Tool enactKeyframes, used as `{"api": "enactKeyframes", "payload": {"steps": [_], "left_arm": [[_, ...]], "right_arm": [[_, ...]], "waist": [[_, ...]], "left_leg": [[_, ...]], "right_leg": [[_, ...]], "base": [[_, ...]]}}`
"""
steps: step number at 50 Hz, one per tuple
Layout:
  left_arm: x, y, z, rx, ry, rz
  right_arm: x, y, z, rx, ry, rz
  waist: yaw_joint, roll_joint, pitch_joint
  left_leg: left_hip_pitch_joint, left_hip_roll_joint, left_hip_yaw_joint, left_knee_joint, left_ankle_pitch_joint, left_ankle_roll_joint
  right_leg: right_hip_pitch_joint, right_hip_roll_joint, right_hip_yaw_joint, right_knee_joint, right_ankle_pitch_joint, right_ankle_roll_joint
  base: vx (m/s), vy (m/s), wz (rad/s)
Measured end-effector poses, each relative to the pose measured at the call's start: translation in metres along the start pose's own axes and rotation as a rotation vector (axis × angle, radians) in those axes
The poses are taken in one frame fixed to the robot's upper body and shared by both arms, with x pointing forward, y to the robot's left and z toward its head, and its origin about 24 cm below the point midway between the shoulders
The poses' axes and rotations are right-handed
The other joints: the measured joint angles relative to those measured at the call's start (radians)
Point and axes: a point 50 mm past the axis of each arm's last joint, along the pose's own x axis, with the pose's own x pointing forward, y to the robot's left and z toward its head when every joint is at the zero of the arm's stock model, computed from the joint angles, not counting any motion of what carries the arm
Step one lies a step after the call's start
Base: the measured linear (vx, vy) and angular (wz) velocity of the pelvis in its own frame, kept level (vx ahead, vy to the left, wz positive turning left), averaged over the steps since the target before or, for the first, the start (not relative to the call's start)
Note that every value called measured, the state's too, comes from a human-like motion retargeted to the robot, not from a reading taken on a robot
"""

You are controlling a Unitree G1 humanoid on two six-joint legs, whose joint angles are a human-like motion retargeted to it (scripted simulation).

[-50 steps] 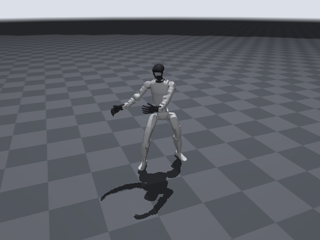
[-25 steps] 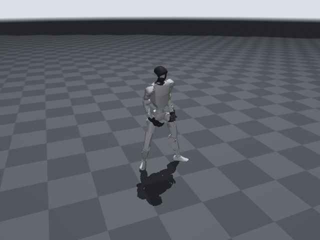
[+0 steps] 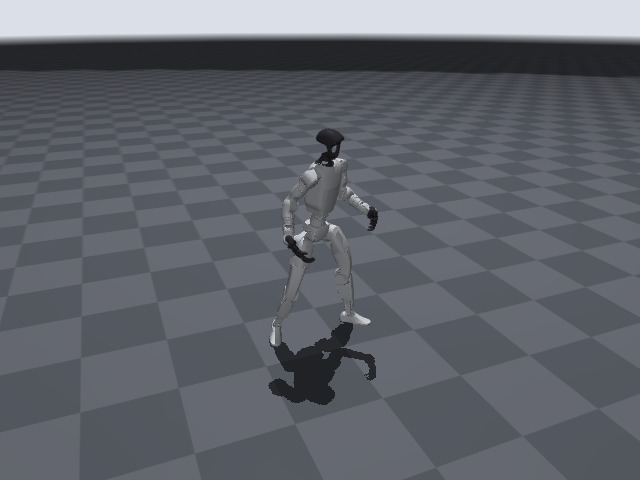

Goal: Kungfu

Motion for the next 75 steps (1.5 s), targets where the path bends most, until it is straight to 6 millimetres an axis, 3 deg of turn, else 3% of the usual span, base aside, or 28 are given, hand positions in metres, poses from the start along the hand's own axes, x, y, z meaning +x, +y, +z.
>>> {"api": "enactKeyframes", "payload": {"steps": [3,7,10,12,16,21,25,28,30,33,37,40,42,45,49,52,55,57,62,65,69,72,75], "left_arm": [[0.034,0.018,0.066,0.232,-0.097,-0.091],[0.070,0.017,0.153,0.513,-0.244,-0.198],[0.084,0.005,0.211,0.715,-0.350,-0.235],[0.086,-0.003,0.243,0.829,-0.410,-0.241],[0.080,-0.013,0.287,0.962,-0.498,-0.230],[0.056,-0.016,0.325,1.059,-0.617,-0.163],[0.041,-0.019,0.343,1.136,-0.713,-0.073],[0.033,-0.018,0.348,1.169,-0.778,0.011],[0.028,-0.014,0.348,1.182,-0.806,0.076],[0.017,-0.001,0.347,1.199,-0.810,0.201],[-0.013,0.022,0.347,1.215,-0.791,0.409],[-0.052,0.044,0.342,1.200,-0.777,0.615],[-0.086,0.060,0.335,1.178,-0.760,0.781],[-0.148,0.080,0.316,1.143,-0.689,1.052],[-0.239,0.096,0.268,1.045,-0.458,1.391],[-0.304,0.093,0.216,0.894,-0.216,1.574],[-0.358,0.077,0.155,0.660,0.040,1.690],[-0.385,0.057,0.109,0.460,0.180,1.734],[-0.427,-0.024,0.008,-0.063,0.412,1.804],[-0.427,-0.073,-0.041,-0.314,0.480,1.850],[-0.381,-0.096,-0.102,-0.614,0.407,1.827],[-0.311,-0.095,-0.145,-0.909,0.307,1.637],[-0.207,-0.084,-0.173,-1.133,0.257,1.303]], "right_arm": [[-0.017,-0.035,0.018,-0.130,-0.025,-0.221],[-0.036,-0.064,0.021,-0.238,0.043,-0.408],[-0.027,-0.064,0.006,-0.202,0.085,-0.457],[-0.008,-0.052,-0.006,-0.122,0.076,-0.440],[0.048,-0.003,-0.033,0.036,0.101,-0.300],[0.117,0.107,-0.066,0.119,0.271,0.063],[0.144,0.195,-0.068,0.182,0.385,0.426],[0.151,0.248,-0.060,0.169,0.392,0.657],[0.153,0.274,-0.054,0.117,0.379,0.762],[0.156,0.300,-0.034,-0.023,0.303,0.881],[0.158,0.321,0.018,-0.253,0.044,1.002],[0.152,0.328,0.075,-0.382,-0.243,1.049],[0.141,0.333,0.119,-0.436,-0.449,1.068],[0.114,0.342,0.180,-0.487,-0.744,1.085],[0.065,0.349,0.250,-0.497,-1.095,1.077],[0.024,0.346,0.290,-0.467,-1.337,1.045],[-0.015,0.336,0.319,-0.414,-1.554,0.995],[-0.043,0.328,0.332,-0.374,-1.692,0.965],[-0.096,0.312,0.342,-0.239,-1.993,0.864],[-0.120,0.300,0.339,-0.191,-2.144,0.783],[-0.147,0.280,0.331,-0.203,-2.327,0.627],[-0.163,0.268,0.325,-0.243,-2.428,0.527],[-0.176,0.257,0.322,-0.272,-2.489,0.453]], "waist": [[0.020,-0.013,0.003],[0.054,-0.027,-0.007],[0.075,-0.016,-0.018],[0.088,-0.001,-0.028],[0.132,-0.003,-0.056],[0.160,-0.007,-0.053],[0.190,-0.023,-0.029],[0.201,-0.012,-0.005],[0.193,-0.002,0.004],[0.144,0.005,0.018],[0.064,0.006,0.025],[0.041,-0.008,0.022],[0.033,-0.022,0.025],[-0.004,-0.024,0.025],[-0.039,-0.016,0.016],[-0.056,-0.027,0.017],[-0.082,-0.030,0.017],[-0.093,-0.029,0.018],[-0.163,-0.023,0.013],[-0.207,-0.022,0.001],[-0.231,-0.047,-0.013],[-0.245,-0.058,-0.013],[-0.295,-0.032,-0.004]], "left_leg": [[-0.044,-0.014,-0.082,0.066,-0.030,-0.015],[-0.104,-0.037,-0.136,0.167,-0.094,-0.026],[-0.160,-0.053,-0.183,0.263,-0.152,-0.027],[-0.200,-0.060,-0.195,0.338,-0.212,-0.013],[-0.226,-0.049,-0.138,0.455,-0.339,0.005],[-0.235,-0.062,-0.107,0.547,-0.470,0.022],[-0.233,-0.057,-0.064,0.585,-0.535,0.029],[-0.221,-0.039,-0.050,0.582,-0.552,0.036],[-0.209,-0.028,-0.046,0.569,-0.554,0.041],[-0.196,-0.033,-0.053,0.538,-0.545,0.050],[-0.193,-0.042,-0.064,0.511,-0.534,0.061],[-0.181,-0.044,-0.046,0.498,-0.535,0.061],[-0.158,-0.045,-0.019,0.482,-0.531,0.056],[-0.127,-0.040,-0.001,0.452,-0.517,0.046],[-0.086,-0.011,0.027,0.419,-0.494,0.029],[-0.042,-0.015,0.053,0.389,-0.471,0.017],[-0.007,-0.020,0.058,0.346,-0.433,0.000],[0.024,-0.009,0.074,0.299,-0.395,-0.014],[0.082,0.027,0.077,0.171,-0.280,-0.049],[0.118,0.054,0.097,0.091,-0.204,-0.066],[0.174,0.059,0.140,-0.030,-0.101,-0.077],[0.195,0.042,0.163,-0.105,-0.050,-0.037],[0.179,0.064,0.177,-0.131,-0.011,-0.050]], "right_leg": [[0.049,0.005,-0.028,-0.058,0.046,-0.002],[0.109,0.007,-0.068,-0.142,0.112,-0.006],[0.158,0.015,-0.111,-0.209,0.164,-0.008],[0.189,0.021,-0.141,-0.254,0.199,-0.009],[0.204,-0.004,-0.136,-0.311,0.259,-0.021],[0.184,-0.037,-0.093,-0.356,0.331,-0.066],[0.153,-0.051,-0.071,-0.383,0.389,-0.112],[0.128,-0.032,-0.034,-0.379,0.418,-0.207],[0.104,-0.007,0.023,-0.368,0.444,-0.292],[0.063,0.036,0.162,-0.350,0.478,-0.347],[0.034,0.060,0.235,-0.337,0.527,-0.334],[0.010,0.051,0.249,-0.332,0.512,-0.262],[-0.015,0.048,0.300,-0.329,0.437,-0.203],[-0.041,0.057,0.356,-0.338,0.322,-0.207],[-0.046,0.045,0.233,-0.362,0.272,-0.264],[-0.040,0.030,0.235,-0.359,0.219,-0.191],[-0.041,0.009,0.239,-0.312,0.166,-0.092],[-0.072,0.003,0.252,-0.241,0.124,-0.057],[-0.165,0.048,0.329,-0.090,0.015,-0.023],[-0.207,0.098,0.354,-0.021,-0.052,-0.038],[-0.252,0.119,0.348,0.080,-0.140,-0.058],[-0.262,0.125,0.327,0.130,-0.189,-0.077],[-0.245,0.137,0.266,0.165,-0.241,-0.096]], "base": [[0.27,0.14,0.75],[0.33,0.18,0.71],[0.43,0.35,0.58],[0.38,0.37,0.38],[0.54,0.44,-0.19],[0.36,0.33,-0.52],[0.20,0.17,-0.58],[0.17,0.05,-0.44],[0.16,0.03,-0.25],[0.14,0.00,0.04],[0.04,-0.07,0.02],[-0.03,-0.09,-0.49],[-0.05,-0.09,-0.66],[-0.10,-0.16,-0.40],[-0.16,-0.25,-0.40],[-0.20,-0.36,-0.17],[-0.26,-0.44,0.08],[-0.30,-0.47,-0.17],[-0.36,-0.61,-0.24],[-0.39,-0.73,-0.22],[-0.35,-0.68,-0.10],[-0.38,-0.52,0.21],[-0.33,-0.38,0.96]]}}
